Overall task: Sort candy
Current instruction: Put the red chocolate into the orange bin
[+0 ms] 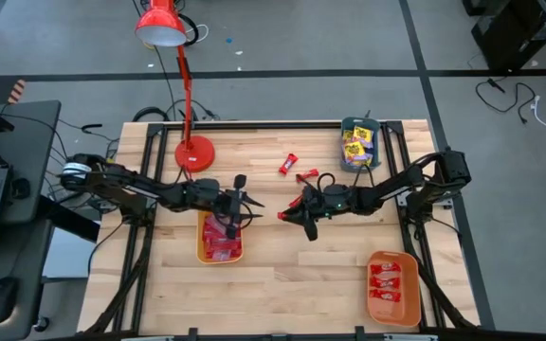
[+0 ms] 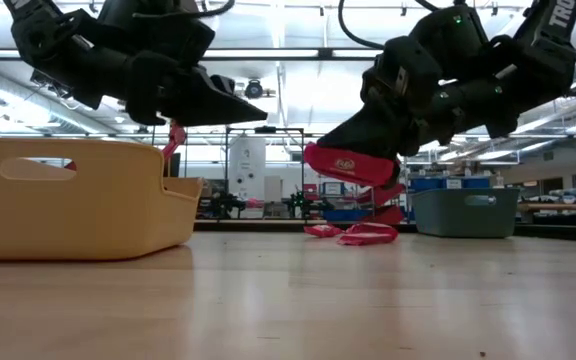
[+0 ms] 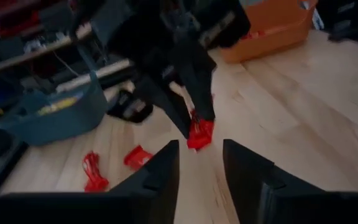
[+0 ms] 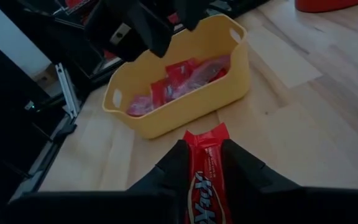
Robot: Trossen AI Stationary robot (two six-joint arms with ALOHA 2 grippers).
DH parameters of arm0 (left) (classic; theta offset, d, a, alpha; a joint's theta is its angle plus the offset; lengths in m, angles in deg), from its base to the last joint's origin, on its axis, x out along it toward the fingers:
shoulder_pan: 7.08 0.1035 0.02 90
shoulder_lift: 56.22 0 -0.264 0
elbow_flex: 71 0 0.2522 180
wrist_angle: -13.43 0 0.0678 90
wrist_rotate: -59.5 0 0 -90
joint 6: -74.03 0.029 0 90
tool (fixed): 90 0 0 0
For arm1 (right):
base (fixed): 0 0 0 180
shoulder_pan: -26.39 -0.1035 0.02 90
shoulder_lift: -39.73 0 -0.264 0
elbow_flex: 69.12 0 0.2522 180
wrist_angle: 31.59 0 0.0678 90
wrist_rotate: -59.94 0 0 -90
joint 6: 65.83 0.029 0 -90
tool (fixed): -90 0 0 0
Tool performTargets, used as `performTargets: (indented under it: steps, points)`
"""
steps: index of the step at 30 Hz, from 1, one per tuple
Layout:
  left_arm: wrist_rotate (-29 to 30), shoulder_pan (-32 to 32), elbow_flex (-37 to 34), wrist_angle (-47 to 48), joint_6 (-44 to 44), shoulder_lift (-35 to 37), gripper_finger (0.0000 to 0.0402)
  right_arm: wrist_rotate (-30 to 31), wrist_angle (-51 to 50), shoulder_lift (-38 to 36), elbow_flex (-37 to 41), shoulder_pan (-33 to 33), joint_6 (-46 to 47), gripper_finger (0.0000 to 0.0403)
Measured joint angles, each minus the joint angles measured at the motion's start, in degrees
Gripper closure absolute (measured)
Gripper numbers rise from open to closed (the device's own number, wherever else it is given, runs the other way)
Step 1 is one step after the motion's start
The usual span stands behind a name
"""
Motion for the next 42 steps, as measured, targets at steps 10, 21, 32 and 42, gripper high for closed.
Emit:
performTargets:
  steps: [10,21,32,42]
  points:
    - [-2.5,0.0,0.0,-13.1,-1.3,-9.1,0.0259,0.0,-3.2,0.0,0.0,-0.2,0.0,0.0350]
    - [-2.4,0.0,0.0,-15.3,-1.7,-10.2,0.0259,-9.0,-17.4,0.0,0.0,-6.8,4.5,0.0357]
    - [-10.5,-0.4,0.8,-17.9,-3.0,-10.2,0.0259,-8.4,0.1,0.0,0.0,-4.6,7.7,0.0357]
    - [-11.4,-1.0,1.1,-16.3,-6.3,-10.2,0.0259,-7.3,6.4,0.0,0.0,-0.1,10.3,0.0358]
